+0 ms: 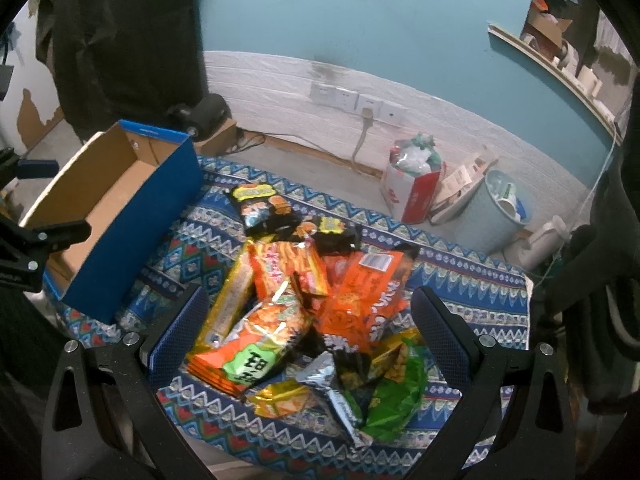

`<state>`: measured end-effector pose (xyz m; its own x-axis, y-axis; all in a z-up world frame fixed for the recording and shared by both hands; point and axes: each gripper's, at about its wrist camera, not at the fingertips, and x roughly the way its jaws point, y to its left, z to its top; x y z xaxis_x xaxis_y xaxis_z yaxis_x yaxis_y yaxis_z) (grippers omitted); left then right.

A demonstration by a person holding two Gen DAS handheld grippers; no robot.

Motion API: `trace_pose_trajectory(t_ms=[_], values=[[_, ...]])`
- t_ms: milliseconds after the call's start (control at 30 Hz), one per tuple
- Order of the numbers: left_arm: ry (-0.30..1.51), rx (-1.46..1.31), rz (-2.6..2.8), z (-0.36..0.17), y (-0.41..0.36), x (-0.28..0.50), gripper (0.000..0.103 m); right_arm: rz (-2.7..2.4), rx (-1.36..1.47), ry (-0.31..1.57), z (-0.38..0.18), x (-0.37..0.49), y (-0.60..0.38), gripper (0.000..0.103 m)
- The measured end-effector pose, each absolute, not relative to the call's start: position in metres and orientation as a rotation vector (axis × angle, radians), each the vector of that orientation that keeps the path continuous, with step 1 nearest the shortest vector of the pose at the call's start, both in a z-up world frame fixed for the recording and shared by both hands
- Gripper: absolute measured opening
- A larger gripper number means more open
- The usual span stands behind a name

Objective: Organize snacks
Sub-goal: 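Grasp the yellow wafer bar with the left tool while the right tool grasps the green peanut bag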

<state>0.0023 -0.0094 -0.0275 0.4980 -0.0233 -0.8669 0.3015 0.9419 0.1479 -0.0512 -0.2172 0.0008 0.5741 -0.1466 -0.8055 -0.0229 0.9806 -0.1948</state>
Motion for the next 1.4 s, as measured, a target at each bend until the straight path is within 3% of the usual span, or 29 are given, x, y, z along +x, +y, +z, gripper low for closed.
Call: trace_pose_trajectory(t_ms=[1133, 1300, 1400], values=[[1.281, 0.336, -0.221, -0.141, -0.085, 0.062, 0.100, -0.355, 0.088, 1.306, -0.131, -0.064, -0.373, 0.100], [1.320, 0.332, -0.209, -0.158, -0.098, 0.071, 0.100, -0.338, 0.098, 1.344, -0.149, -0.062, -0.377, 0.091], [1.336, 0.327, -0.221, -0.163, -0.106, 0.076, 0.100, -0.327, 0.107, 1.365, -0.160, -0.061, -0.380, 0.080]])
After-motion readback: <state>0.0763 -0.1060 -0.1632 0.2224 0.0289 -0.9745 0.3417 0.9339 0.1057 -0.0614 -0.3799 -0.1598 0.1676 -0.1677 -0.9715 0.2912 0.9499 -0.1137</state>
